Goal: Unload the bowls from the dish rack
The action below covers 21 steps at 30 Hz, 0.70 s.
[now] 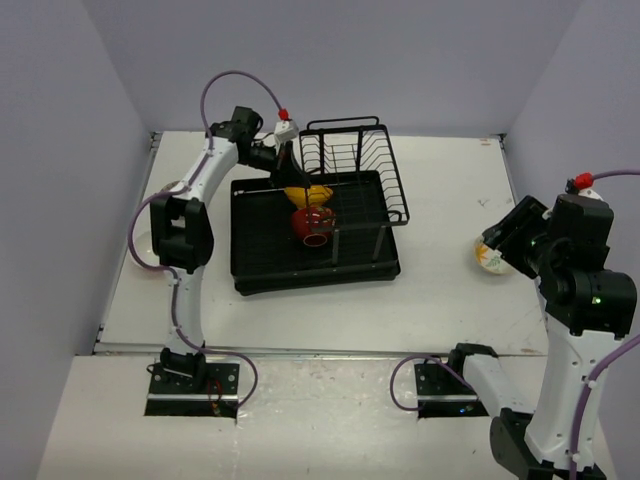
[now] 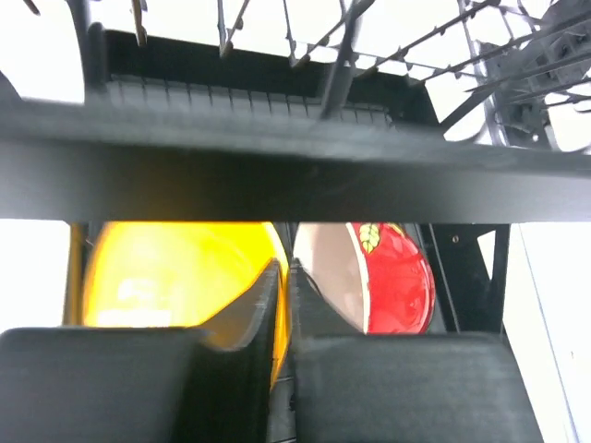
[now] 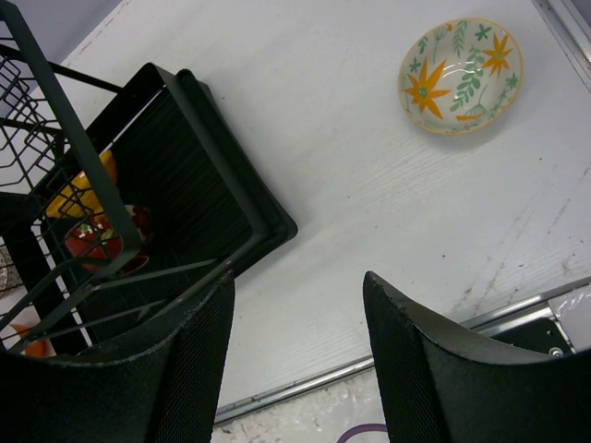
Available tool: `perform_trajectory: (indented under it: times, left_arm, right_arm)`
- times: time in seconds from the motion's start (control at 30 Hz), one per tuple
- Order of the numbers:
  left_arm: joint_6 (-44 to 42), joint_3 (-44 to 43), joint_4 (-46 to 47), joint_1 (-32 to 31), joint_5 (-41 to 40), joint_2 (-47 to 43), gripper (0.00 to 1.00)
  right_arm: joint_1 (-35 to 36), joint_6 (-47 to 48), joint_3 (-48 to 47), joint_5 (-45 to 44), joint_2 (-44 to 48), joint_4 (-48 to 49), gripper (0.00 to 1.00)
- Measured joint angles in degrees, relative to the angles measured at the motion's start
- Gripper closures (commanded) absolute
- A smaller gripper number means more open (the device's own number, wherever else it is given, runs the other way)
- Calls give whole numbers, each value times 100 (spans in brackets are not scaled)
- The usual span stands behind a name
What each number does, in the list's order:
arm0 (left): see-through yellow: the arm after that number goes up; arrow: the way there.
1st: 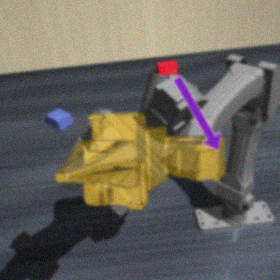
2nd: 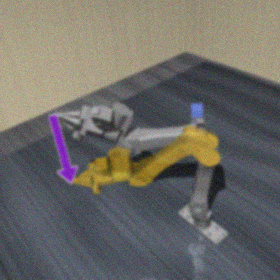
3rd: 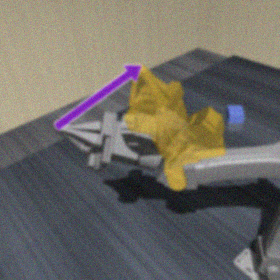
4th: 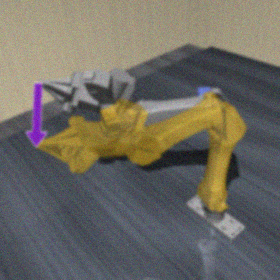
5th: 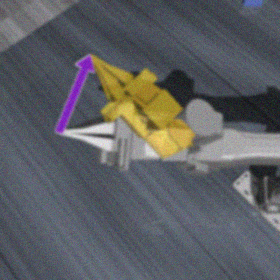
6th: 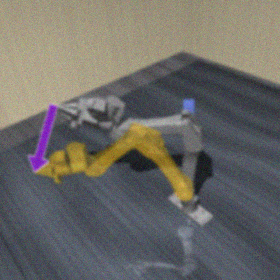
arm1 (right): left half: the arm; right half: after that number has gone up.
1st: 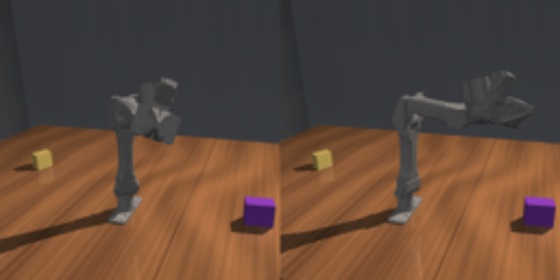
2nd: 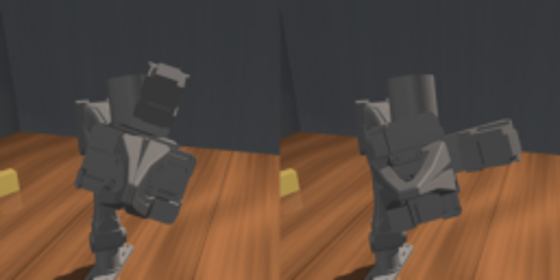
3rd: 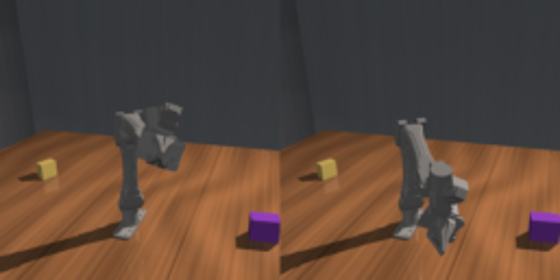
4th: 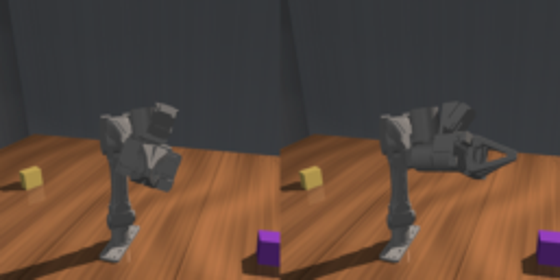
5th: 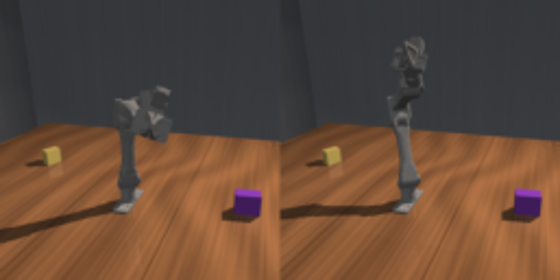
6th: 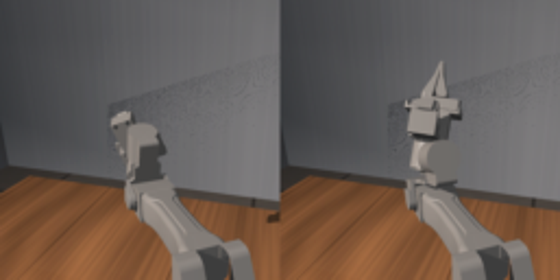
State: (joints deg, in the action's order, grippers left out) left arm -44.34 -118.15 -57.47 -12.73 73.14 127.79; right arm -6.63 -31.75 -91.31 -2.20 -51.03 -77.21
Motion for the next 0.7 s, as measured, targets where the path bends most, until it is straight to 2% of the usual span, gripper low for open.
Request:
perform_trajectory:
  times: [0.43, 0.53, 0.6, 0.63, 0.67, 0.7]
  left_arm:
    - [-645, -210, -588, 57, 219, 0, 100]
    - [-584, -35, -363, 68, 15, -79, 100]
    - [-234, 549, 238, 90, -297, -348, 91]
    - [-9, 868, 586, 109, -501, -492, 83]
    - [229, 1130, 855, 136, -713, -605, 71]
    - [409, 1287, 1062, 157, -903, -669, 69]
  right_arm:
    - [0, 52, -46, 0, -87, 2, 41]
    - [0, 72, -46, 0, -87, 2, 41]
    - [0, 74, -39, 0, -83, 4, 41]
    - [0, 76, -20, 0, -66, 7, 41]
    - [0, 79, 7, 0, -50, 7, 41]
    - [0, 79, 59, 0, -15, 4, 41]
